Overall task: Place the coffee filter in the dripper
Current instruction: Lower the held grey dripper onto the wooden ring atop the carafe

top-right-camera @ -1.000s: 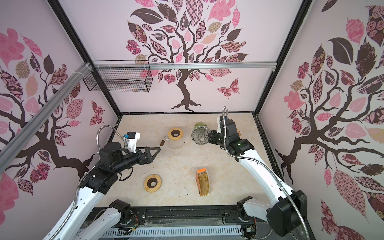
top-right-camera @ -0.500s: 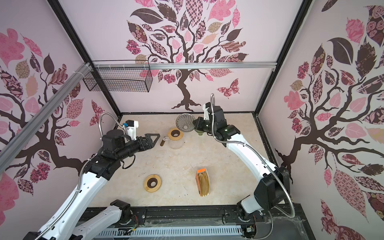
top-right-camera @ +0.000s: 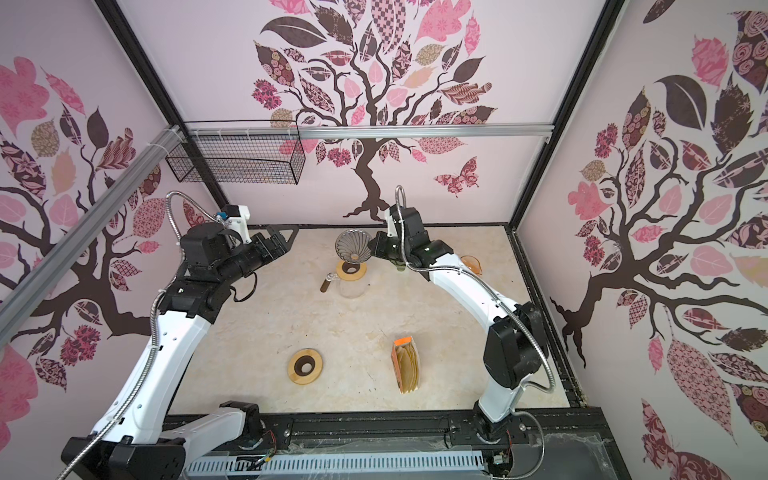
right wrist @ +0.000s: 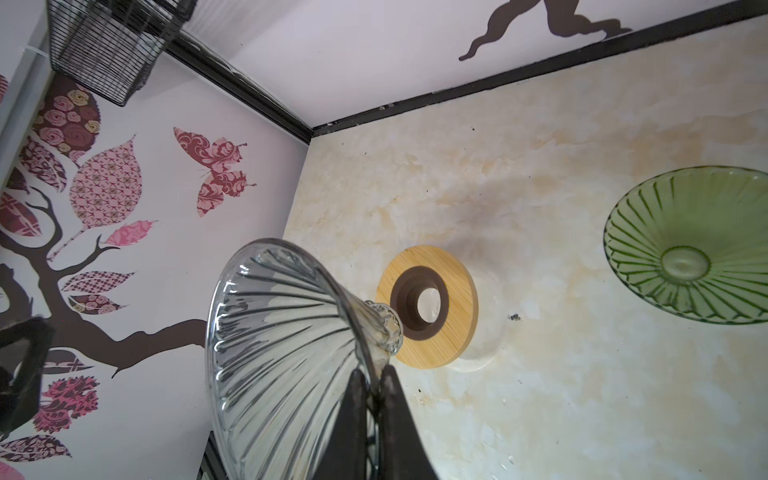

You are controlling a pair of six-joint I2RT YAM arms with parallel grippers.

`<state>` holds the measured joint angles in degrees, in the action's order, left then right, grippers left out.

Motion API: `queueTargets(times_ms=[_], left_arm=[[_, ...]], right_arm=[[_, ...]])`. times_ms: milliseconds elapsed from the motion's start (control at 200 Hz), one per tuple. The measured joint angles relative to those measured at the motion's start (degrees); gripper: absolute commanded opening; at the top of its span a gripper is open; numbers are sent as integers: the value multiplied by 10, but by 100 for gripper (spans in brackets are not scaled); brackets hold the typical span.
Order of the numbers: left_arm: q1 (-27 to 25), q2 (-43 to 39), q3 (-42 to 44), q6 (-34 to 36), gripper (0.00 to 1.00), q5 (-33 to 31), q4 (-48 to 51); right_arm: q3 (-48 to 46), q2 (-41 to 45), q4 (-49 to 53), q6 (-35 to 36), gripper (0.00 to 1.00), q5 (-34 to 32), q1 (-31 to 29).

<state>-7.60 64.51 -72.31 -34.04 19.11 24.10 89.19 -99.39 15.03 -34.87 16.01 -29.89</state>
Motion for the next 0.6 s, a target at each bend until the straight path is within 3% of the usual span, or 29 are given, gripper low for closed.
queueTargets(times_ms=[230, 600], left_arm=[[2, -14, 14, 57, 98, -2, 4], [30, -9, 42, 56, 98, 27, -6]], right_arm=[[56, -59, 16, 5, 0, 5, -3], [81, -99, 40, 10, 0, 5, -13]])
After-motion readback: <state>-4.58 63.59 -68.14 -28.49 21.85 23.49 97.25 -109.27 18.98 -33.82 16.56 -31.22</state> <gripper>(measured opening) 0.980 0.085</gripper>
